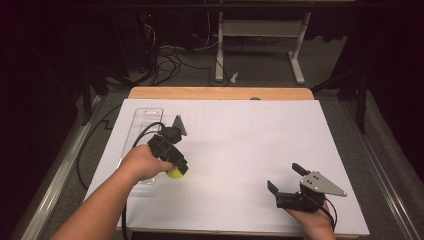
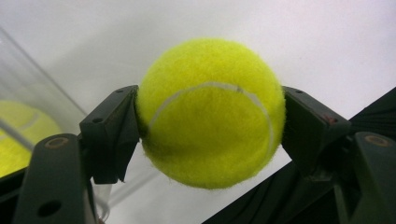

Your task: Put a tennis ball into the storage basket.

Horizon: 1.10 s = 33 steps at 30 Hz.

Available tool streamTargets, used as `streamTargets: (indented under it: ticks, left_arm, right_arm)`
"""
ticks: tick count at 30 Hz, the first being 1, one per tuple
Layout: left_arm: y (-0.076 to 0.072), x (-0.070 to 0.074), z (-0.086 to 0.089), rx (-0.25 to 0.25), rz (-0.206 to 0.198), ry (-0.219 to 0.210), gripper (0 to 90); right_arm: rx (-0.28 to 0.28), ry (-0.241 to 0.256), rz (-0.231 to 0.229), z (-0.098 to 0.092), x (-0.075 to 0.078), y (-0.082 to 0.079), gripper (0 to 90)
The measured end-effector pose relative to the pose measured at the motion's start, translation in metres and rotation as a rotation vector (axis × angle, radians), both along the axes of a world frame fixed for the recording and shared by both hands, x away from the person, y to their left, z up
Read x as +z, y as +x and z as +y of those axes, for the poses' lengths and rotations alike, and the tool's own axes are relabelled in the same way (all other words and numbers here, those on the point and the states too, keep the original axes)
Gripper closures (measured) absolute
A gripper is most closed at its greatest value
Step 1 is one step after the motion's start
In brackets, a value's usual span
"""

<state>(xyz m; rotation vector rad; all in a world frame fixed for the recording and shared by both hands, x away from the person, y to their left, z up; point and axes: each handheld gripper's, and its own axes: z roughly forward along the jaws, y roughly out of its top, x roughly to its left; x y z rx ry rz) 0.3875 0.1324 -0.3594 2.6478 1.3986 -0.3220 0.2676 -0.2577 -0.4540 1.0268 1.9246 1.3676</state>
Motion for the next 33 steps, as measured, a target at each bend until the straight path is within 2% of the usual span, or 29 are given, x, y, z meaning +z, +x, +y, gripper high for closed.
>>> streamTargets:
  ticks: [9, 25, 33]
  left_arm:
    - [0.002, 0.013, 0.013, 0.019, -0.015, 0.017, 26.8]
    - [0.006, 0.037, 0.031, 0.057, -0.035, 0.012, 26.8]
    - [0.008, 0.047, 0.047, 0.089, -0.051, 0.025, 26.8]
  right_arm:
    - [0.007, -0.002, 0.005, 0.001, -0.001, 0.001, 0.4]
    - [0.015, 0.004, 0.003, 0.002, -0.001, 0.0, 0.4]
    - [0.013, 0.001, -0.001, 0.001, 0.0, 0.0, 0.4]
